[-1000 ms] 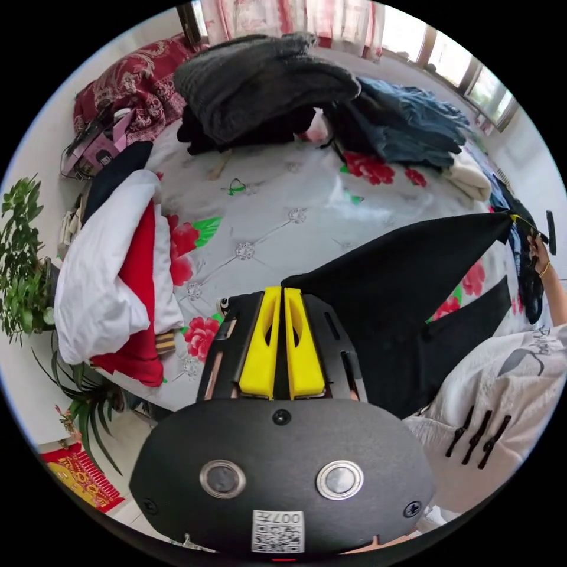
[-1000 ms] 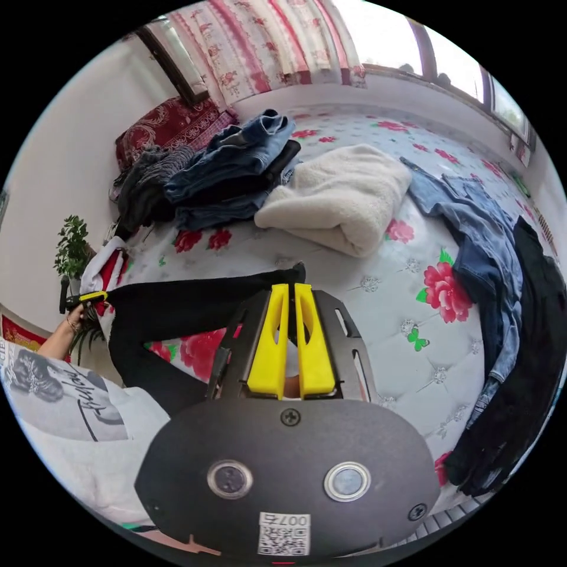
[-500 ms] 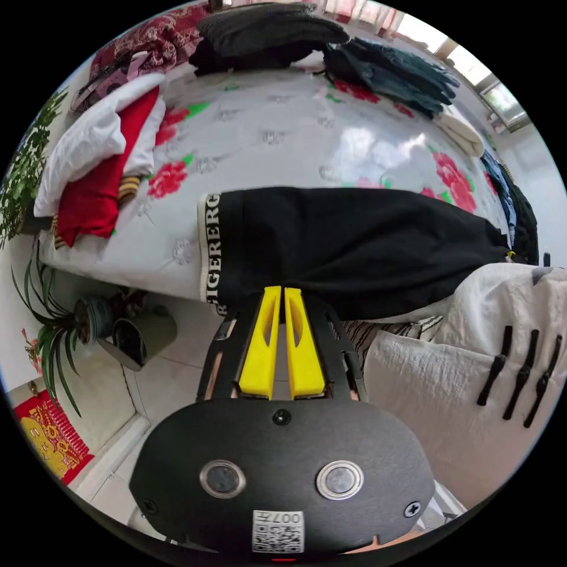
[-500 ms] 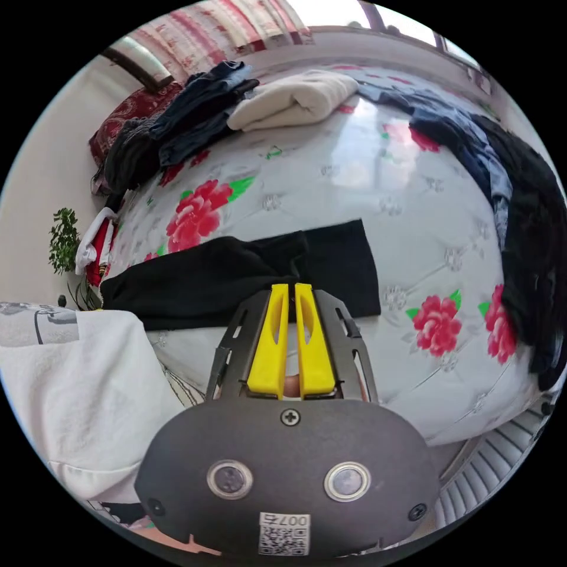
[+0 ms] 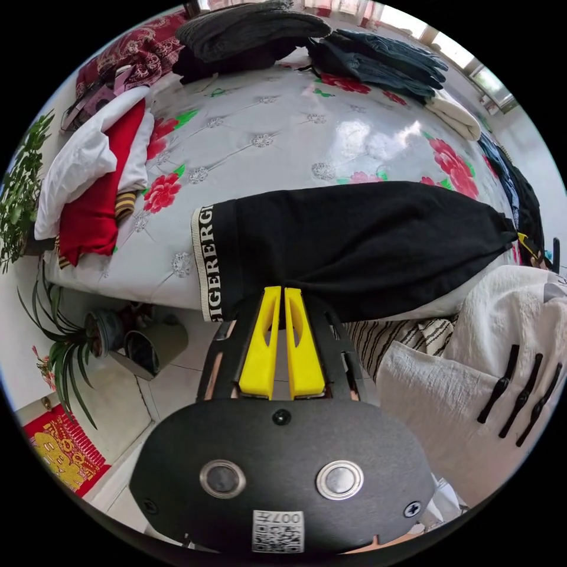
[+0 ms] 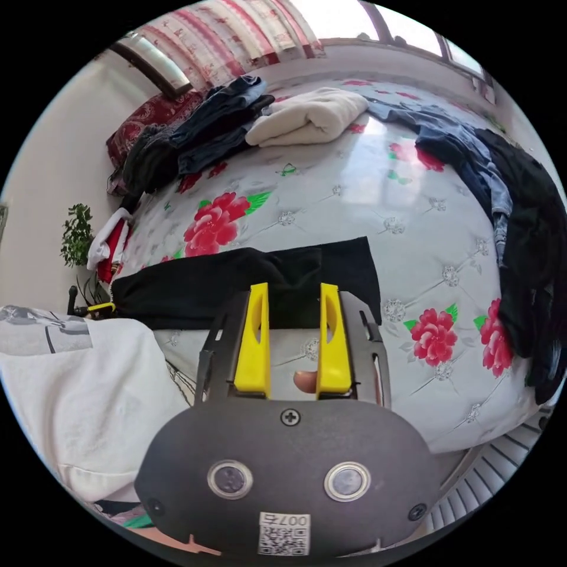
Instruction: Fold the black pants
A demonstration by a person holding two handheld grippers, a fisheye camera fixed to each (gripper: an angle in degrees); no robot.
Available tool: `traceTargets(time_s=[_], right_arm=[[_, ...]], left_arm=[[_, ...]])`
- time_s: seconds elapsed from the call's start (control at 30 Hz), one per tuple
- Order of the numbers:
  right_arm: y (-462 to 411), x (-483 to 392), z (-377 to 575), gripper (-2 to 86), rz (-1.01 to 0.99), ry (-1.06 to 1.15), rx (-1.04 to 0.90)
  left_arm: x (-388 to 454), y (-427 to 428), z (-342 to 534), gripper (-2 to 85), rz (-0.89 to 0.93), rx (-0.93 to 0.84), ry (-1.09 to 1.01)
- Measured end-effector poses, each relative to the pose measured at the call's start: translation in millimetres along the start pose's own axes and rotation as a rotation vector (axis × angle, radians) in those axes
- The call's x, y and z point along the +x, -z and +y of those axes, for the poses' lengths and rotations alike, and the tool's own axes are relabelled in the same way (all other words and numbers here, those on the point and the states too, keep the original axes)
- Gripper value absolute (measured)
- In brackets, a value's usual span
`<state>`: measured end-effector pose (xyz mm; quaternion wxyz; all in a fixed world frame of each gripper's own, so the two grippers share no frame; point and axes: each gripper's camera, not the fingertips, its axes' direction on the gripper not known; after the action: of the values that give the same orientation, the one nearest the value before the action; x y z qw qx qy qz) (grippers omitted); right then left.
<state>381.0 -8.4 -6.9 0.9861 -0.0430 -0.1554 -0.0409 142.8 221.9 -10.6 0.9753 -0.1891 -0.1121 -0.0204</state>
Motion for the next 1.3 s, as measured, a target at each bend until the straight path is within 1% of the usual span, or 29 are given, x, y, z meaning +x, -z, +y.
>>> traceTargets(time_s=[0.07, 0.13, 0.2, 0.3, 0.4, 0.47, 0.53, 0.63, 0.7, 0.73, 0.77, 0.83, 0.9, 0.97, 1.03, 1.13, 1.2, 1.27, 1.3], right_arm=[[-5, -6, -7, 8.5, 0.007, 0.009, -0.035], [-4, 0, -12, 8.5, -0.027, -0.039, -0.027], [2, 19, -16, 7.6, -0.164, -0.144, 0.005], [2, 46, -21, 5.4, -0.153, -0.301, 0.010], [-2, 52, -36, 2.9, -0.081, -0.323, -0.015], [-3, 47, -47, 1.4, -0.137, -0.301, -0.043], [9, 39, -56, 0.5, -0.178, -0.262, -0.028], [68, 31, -53, 0.0, -0.223, -0.198, 0.205], [109, 43, -37, -0.1, -0.234, -0.225, 0.385], [113, 50, -34, -0.2, -0.236, -0.251, 0.400], [112, 65, -29, -0.2, -0.236, -0.303, 0.391], [93, 87, -21, -0.2, -0.205, -0.384, 0.311], [53, 110, -9, -0.2, -0.190, -0.483, 0.140], [37, 115, -3, -0.2, -0.165, -0.513, 0.068], [39, 114, 0, -0.3, -0.155, -0.514, 0.083], [64, 113, 0, -0.2, -0.173, -0.496, 0.153], [98, 110, 4, -0.2, -0.223, -0.460, 0.278], [111, 109, 9, -0.1, -0.243, -0.451, 0.316], [110, 111, 11, 0.0, -0.225, -0.465, 0.296]], left_arm=[[1, 7, 0, -0.9, -0.014, 0.009, -0.023], [-1, 16, 1, -0.9, -0.013, 0.032, -0.028], [-3, 22, 2, -0.9, -0.009, 0.050, -0.025], [-6, 26, 2, -0.9, -0.002, 0.063, -0.024], [-5, 28, 0, -0.9, -0.011, 0.062, -0.031], [-5, 33, 1, -0.9, -0.005, 0.074, -0.039], [-6, 38, 2, -0.9, -0.011, 0.075, -0.055], [-7, 46, 7, -0.9, -0.022, 0.084, -0.067], [-8, 47, 10, -0.9, -0.020, 0.090, -0.052], [-9, 42, 11, -0.9, -0.013, 0.085, -0.035], [-8, 33, 12, -0.9, -0.006, 0.065, -0.018], [-6, 10, 13, -0.9, 0.006, 0.003, -0.004], [-3, -10, 12, -0.9, 0.017, -0.054, 0.012], [2, -16, 8, -0.9, 0.002, -0.076, 0.012], [5, -12, 3, -0.9, -0.016, -0.073, -0.009], [7, -1, 2, -0.9, -0.047, -0.068, -0.051], [5, 11, 6, -0.9, -0.053, -0.031, -0.041], [3, 30, 15, -0.9, -0.037, 0.063, -0.004], [3, 31, 17, -0.9, -0.031, 0.075, 0.003]])
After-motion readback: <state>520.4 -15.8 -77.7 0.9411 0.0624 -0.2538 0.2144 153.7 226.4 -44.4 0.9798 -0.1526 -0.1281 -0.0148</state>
